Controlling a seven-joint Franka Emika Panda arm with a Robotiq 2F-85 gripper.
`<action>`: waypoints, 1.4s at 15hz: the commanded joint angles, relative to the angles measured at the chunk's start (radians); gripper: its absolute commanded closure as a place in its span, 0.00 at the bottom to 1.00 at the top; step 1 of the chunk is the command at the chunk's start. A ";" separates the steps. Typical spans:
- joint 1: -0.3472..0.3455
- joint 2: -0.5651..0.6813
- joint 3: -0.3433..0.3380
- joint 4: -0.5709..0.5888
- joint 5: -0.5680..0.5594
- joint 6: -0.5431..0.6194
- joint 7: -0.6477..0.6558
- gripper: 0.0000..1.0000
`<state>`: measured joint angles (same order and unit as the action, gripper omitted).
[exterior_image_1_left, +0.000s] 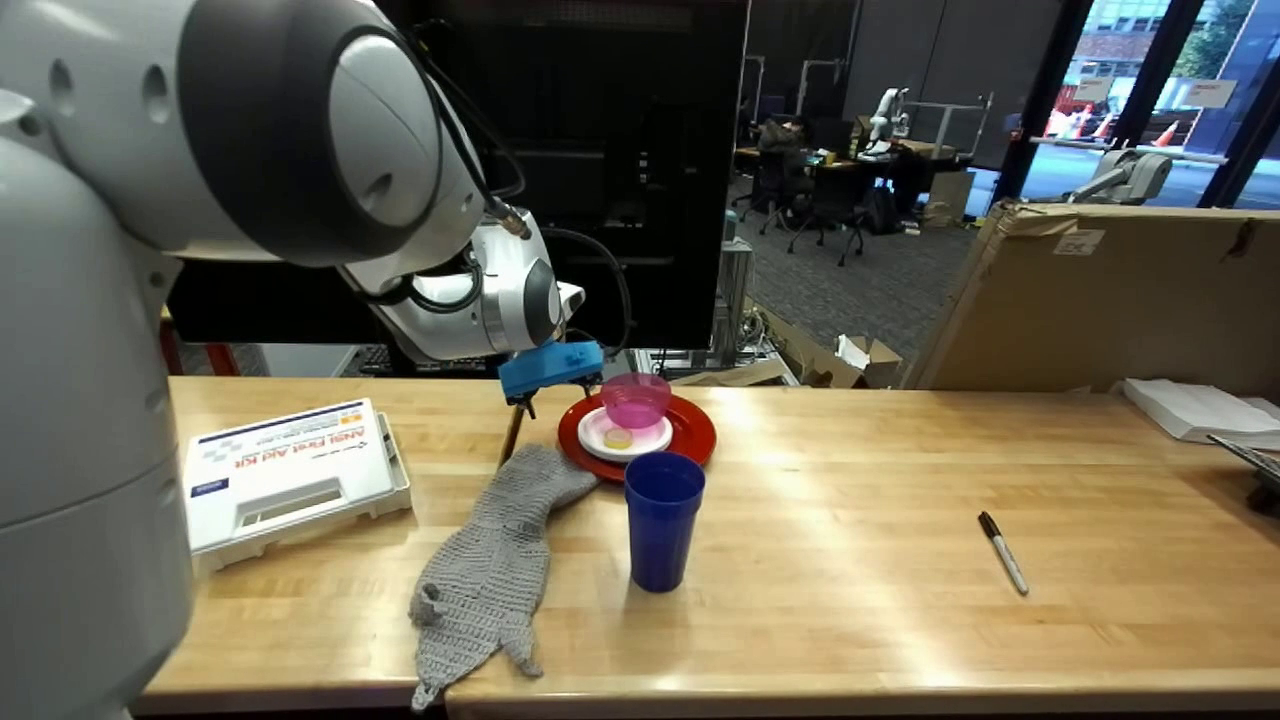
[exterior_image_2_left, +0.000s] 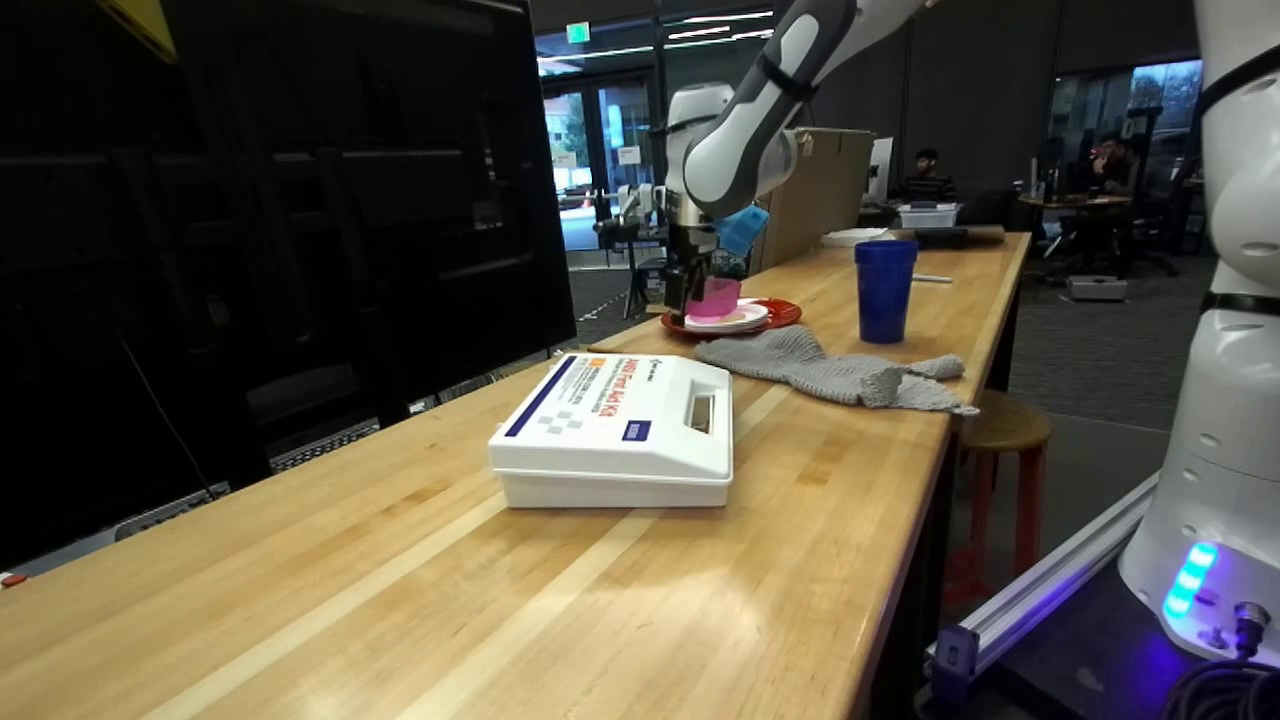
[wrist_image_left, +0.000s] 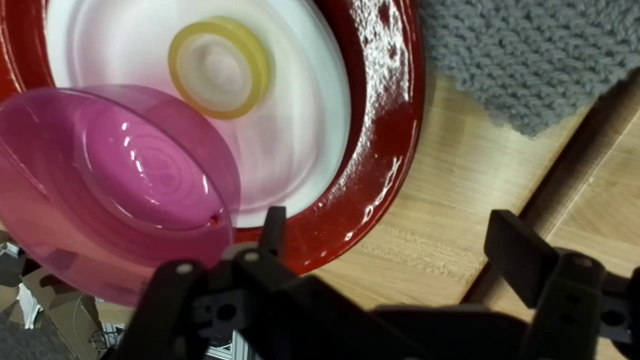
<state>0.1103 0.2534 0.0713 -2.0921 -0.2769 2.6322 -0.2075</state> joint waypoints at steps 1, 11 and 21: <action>-0.004 -0.005 -0.003 0.011 -0.025 -0.001 -0.030 0.00; 0.016 -0.003 -0.034 0.056 -0.143 -0.015 0.013 0.00; -0.008 0.010 -0.051 0.058 -0.138 -0.019 0.028 0.00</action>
<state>0.1087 0.2598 0.0184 -2.0379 -0.4276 2.6241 -0.1882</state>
